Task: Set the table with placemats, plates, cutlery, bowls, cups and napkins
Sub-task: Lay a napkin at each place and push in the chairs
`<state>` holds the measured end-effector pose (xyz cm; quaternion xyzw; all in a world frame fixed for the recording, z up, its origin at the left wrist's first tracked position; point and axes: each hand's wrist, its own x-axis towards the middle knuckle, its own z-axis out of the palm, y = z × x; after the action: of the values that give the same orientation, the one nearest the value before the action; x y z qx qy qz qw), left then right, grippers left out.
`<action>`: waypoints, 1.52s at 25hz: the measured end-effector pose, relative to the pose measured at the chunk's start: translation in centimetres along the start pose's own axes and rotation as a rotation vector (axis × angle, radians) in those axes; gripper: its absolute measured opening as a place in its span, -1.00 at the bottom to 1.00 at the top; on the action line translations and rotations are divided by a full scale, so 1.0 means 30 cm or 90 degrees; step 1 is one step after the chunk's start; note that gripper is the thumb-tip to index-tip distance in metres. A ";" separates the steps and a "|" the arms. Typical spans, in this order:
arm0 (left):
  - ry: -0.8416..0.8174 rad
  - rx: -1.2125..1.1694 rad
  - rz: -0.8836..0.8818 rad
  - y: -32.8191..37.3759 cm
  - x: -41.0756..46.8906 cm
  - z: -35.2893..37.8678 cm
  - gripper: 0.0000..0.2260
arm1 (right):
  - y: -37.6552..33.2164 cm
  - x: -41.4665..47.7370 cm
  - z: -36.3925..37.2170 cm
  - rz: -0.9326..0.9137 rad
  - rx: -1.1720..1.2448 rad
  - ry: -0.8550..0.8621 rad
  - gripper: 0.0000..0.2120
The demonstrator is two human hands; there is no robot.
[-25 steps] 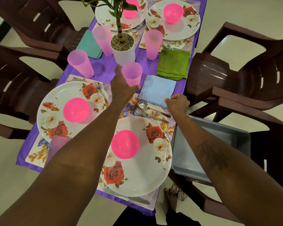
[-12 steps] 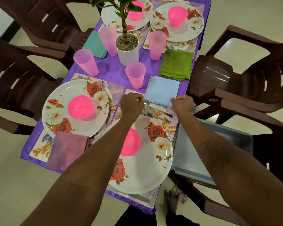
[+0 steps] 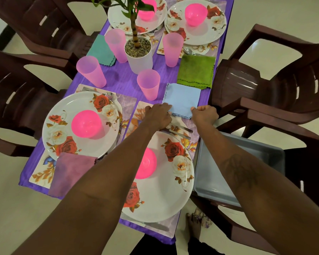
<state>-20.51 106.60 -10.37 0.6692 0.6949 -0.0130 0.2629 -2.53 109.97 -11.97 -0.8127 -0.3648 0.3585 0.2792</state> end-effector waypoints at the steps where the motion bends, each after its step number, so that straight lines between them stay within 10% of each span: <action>1: -0.014 0.015 0.013 0.003 0.012 -0.008 -0.56 | -0.004 0.002 0.003 0.003 0.000 0.002 -0.80; 15: -0.055 0.009 0.052 0.027 0.027 -0.046 -0.48 | -0.009 0.001 0.002 -0.039 -0.013 -0.003 -0.77; 38: 0.267 -0.184 -0.156 0.016 -0.918 0.062 -0.59 | 0.169 -0.667 -0.277 -0.434 -0.087 -0.274 -0.66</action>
<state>-20.35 80.54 -1.29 0.5238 0.8044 0.1937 0.2026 -3.55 89.57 -3.14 -0.5680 -0.6865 0.3823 0.2449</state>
